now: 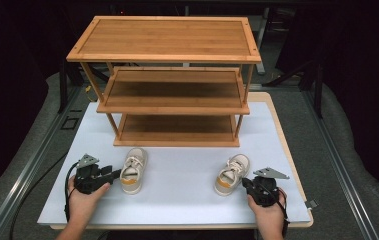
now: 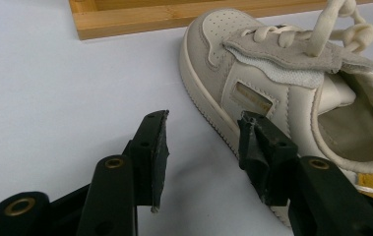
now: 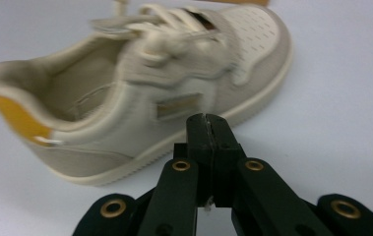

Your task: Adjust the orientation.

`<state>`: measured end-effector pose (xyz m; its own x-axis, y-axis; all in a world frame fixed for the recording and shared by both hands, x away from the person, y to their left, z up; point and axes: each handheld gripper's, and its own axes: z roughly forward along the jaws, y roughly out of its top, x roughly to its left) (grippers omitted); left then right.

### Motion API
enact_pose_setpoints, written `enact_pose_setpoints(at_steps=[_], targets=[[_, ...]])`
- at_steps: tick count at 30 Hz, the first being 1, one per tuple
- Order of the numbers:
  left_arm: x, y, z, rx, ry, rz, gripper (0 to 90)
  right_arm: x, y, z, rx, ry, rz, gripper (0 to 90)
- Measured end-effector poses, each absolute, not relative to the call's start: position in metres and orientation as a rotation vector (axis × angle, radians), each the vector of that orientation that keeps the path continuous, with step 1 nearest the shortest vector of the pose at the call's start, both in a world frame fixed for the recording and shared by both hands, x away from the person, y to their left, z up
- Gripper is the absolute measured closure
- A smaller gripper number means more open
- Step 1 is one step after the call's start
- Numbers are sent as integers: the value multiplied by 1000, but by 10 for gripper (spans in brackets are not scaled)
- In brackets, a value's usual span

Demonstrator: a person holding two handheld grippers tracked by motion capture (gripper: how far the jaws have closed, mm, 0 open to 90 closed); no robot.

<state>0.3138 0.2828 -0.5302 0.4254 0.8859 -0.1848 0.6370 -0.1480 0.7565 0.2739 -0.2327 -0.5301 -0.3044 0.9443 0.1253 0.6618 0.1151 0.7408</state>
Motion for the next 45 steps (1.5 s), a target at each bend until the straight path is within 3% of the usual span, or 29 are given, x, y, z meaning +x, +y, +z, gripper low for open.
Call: enact_pose_setpoints(at_steps=[6,12,15,21,32,45], targets=[[318,281,-532,1876,1306,391,545,294,-258,-534,1714,1883,1072,899],[328,279,-535,1864,1334,374,595,306,-253,-539,1732,1885,1115,900],[334,279,-538,1859,1336,304,692,312,-247,-538,1729,1887,1123,900],[333,271,-535,1894,1294,309,888,323,-216,-541,1683,1949,1166,900],[335,253,-534,1928,1258,289,900,297,-210,-537,1643,1987,1142,896],[335,212,-536,1936,1205,235,898,306,-187,-538,1597,1999,1176,900]])
